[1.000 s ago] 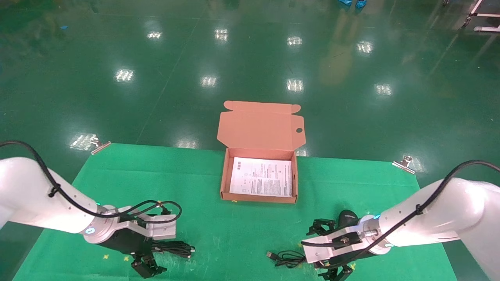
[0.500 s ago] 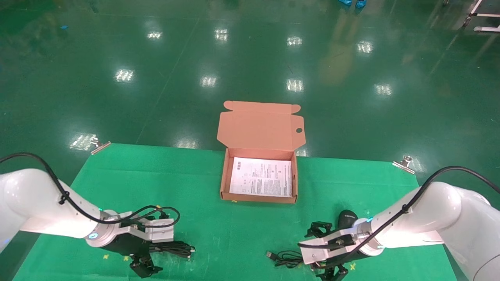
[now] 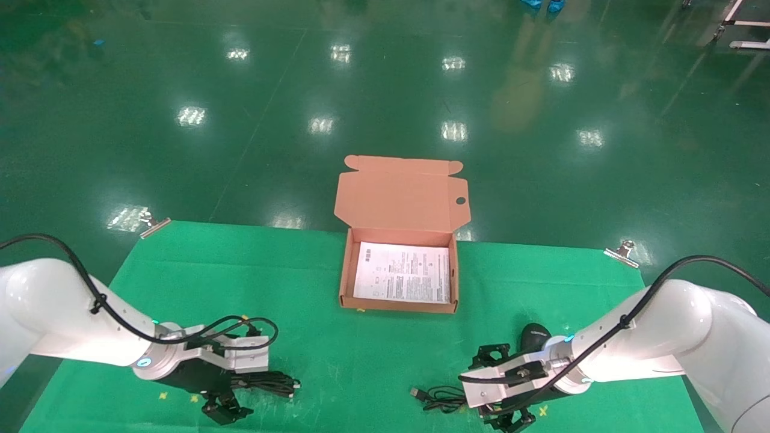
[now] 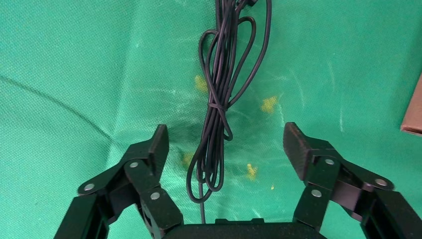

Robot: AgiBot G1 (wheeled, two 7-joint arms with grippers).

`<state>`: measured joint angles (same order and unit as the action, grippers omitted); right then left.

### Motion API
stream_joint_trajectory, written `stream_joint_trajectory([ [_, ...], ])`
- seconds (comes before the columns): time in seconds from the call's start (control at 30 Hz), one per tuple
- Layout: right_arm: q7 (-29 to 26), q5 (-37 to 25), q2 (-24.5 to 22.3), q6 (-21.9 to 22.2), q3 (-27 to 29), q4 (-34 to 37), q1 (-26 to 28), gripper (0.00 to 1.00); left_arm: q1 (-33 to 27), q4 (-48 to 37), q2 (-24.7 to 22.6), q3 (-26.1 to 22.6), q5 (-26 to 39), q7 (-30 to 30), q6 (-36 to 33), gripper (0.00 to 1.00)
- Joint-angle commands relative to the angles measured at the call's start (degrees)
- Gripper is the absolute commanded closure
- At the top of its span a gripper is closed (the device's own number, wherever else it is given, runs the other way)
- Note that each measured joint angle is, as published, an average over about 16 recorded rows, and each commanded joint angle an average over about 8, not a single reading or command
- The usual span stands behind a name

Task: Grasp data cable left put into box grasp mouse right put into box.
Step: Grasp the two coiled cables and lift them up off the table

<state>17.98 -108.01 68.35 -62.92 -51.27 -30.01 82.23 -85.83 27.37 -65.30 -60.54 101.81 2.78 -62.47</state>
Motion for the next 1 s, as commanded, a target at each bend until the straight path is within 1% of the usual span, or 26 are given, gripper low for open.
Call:
stream_joint_trajectory([
  [0.03,0.0,-0.1,-0.1,-0.1,0.0,-0.2,0.0,1.0,0.0,0.1,0.1,0.0,0.0,0.1,-0.1,1.0],
  [1.0,-0.4,0.0,-0.7,-0.5,0.0,-0.9,0.3,1.0,-0.1,0.7,0.2,-0.1,0.1,0.1,-0.3,1.0],
])
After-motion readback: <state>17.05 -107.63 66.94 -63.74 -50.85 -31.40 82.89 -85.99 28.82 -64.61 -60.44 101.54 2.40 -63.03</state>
